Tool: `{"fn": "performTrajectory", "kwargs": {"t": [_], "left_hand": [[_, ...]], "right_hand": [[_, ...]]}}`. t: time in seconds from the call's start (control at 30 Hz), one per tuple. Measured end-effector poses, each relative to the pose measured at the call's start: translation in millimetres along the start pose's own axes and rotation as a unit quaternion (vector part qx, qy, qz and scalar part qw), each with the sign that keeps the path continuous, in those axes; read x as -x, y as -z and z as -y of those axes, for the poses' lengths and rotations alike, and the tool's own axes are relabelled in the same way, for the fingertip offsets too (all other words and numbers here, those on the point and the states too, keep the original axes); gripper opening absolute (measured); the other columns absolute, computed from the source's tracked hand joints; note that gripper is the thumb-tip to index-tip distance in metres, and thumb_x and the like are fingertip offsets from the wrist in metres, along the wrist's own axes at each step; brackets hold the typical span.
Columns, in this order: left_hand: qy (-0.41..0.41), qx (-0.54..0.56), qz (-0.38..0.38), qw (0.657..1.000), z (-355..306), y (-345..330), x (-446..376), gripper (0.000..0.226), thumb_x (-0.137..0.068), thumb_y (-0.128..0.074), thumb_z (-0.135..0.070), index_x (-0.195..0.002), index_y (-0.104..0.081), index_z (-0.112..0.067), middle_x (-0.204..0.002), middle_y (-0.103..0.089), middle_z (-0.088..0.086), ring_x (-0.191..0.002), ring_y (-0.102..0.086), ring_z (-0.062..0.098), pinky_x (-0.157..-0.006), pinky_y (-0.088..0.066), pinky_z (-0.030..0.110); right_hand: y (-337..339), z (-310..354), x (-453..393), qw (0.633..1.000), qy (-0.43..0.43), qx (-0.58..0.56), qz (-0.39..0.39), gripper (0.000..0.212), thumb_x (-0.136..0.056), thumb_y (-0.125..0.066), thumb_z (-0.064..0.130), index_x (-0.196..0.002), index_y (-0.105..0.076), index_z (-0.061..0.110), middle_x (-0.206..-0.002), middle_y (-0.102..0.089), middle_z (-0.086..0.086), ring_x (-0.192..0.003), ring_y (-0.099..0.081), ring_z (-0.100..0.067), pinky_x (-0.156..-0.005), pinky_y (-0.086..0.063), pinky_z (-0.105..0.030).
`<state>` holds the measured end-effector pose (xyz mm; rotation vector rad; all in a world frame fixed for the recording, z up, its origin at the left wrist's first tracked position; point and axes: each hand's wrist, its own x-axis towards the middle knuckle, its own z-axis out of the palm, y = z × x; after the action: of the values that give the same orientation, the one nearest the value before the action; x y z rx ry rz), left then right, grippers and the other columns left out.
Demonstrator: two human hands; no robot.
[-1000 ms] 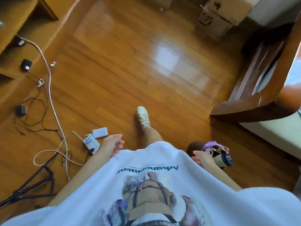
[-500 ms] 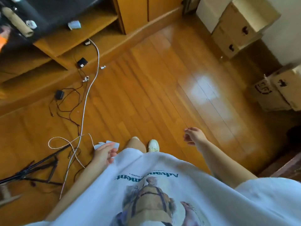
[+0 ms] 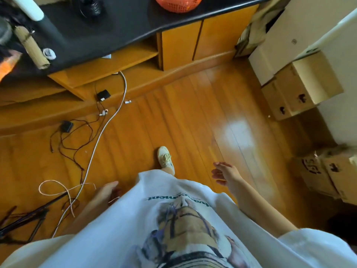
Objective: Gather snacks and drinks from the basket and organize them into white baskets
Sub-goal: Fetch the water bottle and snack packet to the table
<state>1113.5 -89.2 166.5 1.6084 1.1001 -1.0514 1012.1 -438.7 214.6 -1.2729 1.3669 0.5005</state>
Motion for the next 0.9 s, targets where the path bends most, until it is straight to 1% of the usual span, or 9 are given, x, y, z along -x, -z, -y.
{"fn": "performTrajectory", "kwargs": {"t": [0.1,0.17,0.3,0.37,0.43,0.53,0.63,0.77,0.9], "left_hand": [[-0.029,-0.015,0.001,0.999,-63.1,-22.4,6.3,0.037,-0.096,-0.047,-0.014,-0.128,-0.049,0.004,-0.089,-0.065,0.02,-0.054,-0.058,0.012,-0.053,-0.04,0.022],[-0.061,-0.032,0.003,0.998,-119.4,-48.7,13.1,0.031,-0.097,-0.046,-0.014,-0.124,-0.054,-0.002,-0.069,-0.066,0.006,-0.046,-0.058,0.007,-0.049,-0.04,0.02],[-0.114,-0.055,0.053,0.991,-201.7,-96.9,27.9,0.024,-0.096,-0.048,-0.015,-0.116,-0.06,-0.012,-0.075,-0.06,0.001,-0.064,-0.052,0.011,-0.056,-0.039,0.022],[-0.139,-0.063,0.071,0.986,-240.0,-119.7,29.3,0.02,-0.096,-0.048,-0.014,-0.111,-0.061,-0.015,-0.076,-0.06,0.001,-0.065,-0.053,0.011,-0.058,-0.04,0.022],[-0.155,-0.073,0.086,0.981,-267.3,-136.9,29.8,0.019,-0.096,-0.048,-0.014,-0.109,-0.061,-0.017,-0.078,-0.062,0.0,-0.066,-0.054,0.011,-0.06,-0.041,0.022],[-0.154,-0.085,0.083,0.981,-306.5,-155.2,20.6,0.022,-0.096,-0.047,-0.014,-0.111,-0.061,-0.016,-0.079,-0.062,0.0,-0.068,-0.054,0.011,-0.062,-0.042,0.022],[-0.127,-0.052,0.053,0.989,-344.0,-165.7,12.4,0.025,-0.096,-0.045,-0.011,-0.117,-0.059,-0.01,-0.075,-0.059,0.002,-0.064,-0.051,0.012,-0.059,-0.038,0.023],[-0.107,-0.033,0.009,0.994,-391.7,-166.4,7.5,0.029,-0.098,-0.042,-0.012,-0.123,-0.055,-0.006,-0.078,-0.058,0.003,-0.066,-0.052,0.012,-0.055,-0.036,0.023],[-0.11,0.0,-0.011,0.994,-433.0,-165.8,1.8,0.029,-0.098,-0.043,-0.015,-0.124,-0.055,-0.007,-0.084,-0.06,0.003,-0.072,-0.054,0.015,-0.059,-0.042,0.026]], "right_hand": [[9.6,23.5,-13.1,0.999,-0.025,-0.035,-0.025,0.014,-0.092,-0.052,0.014,-0.078,-0.056,0.018,-0.065,-0.056,-0.006,-0.047,-0.053,-0.015,-0.05,-0.037,-0.021],[14.8,40.0,-24.8,0.997,-0.037,-0.053,-0.043,0.014,-0.091,-0.052,0.012,-0.078,-0.055,0.016,-0.065,-0.055,-0.007,-0.048,-0.053,-0.018,-0.052,-0.036,-0.022],[23.2,70.2,-44.8,0.99,-0.075,-0.078,-0.089,0.007,-0.09,-0.052,0.008,-0.086,-0.056,0.012,-0.049,-0.06,-0.003,-0.029,-0.052,-0.007,-0.053,-0.035,-0.025],[24.7,92.0,-58.2,0.988,-0.09,-0.076,-0.096,0.004,-0.091,-0.052,0.009,-0.093,-0.055,0.01,-0.054,-0.058,-0.005,-0.025,-0.048,-0.005,-0.05,-0.032,-0.022],[25.4,118.6,-71.2,0.989,-0.095,-0.072,-0.094,0.008,-0.091,-0.052,0.01,-0.099,-0.054,0.009,-0.063,-0.055,-0.008,-0.024,-0.048,-0.004,-0.049,-0.032,-0.023],[26.8,171.0,-100.6,0.991,-0.081,-0.061,-0.087,0.011,-0.091,-0.051,0.007,-0.102,-0.054,0.007,-0.05,-0.058,-0.004,-0.034,-0.054,-0.013,-0.044,-0.037,-0.02],[25.5,231.6,-131.6,0.993,-0.063,-0.066,-0.078,0.008,-0.091,-0.05,0.006,-0.097,-0.054,0.007,-0.038,-0.056,0.0,-0.034,-0.052,-0.014,-0.041,-0.036,-0.019],[21.3,323.1,-171.3,0.997,-0.041,-0.044,-0.048,0.008,-0.092,-0.048,0.009,-0.092,-0.056,0.011,-0.064,-0.055,-0.01,-0.047,-0.053,-0.018,-0.049,-0.037,-0.021],[7.6,418.4,-199.6,1.0,0.009,0.022,-0.01,0.02,-0.091,-0.05,0.012,-0.073,-0.055,0.019,-0.063,-0.055,-0.006,-0.032,-0.053,-0.004,-0.048,-0.036,-0.018]]}}
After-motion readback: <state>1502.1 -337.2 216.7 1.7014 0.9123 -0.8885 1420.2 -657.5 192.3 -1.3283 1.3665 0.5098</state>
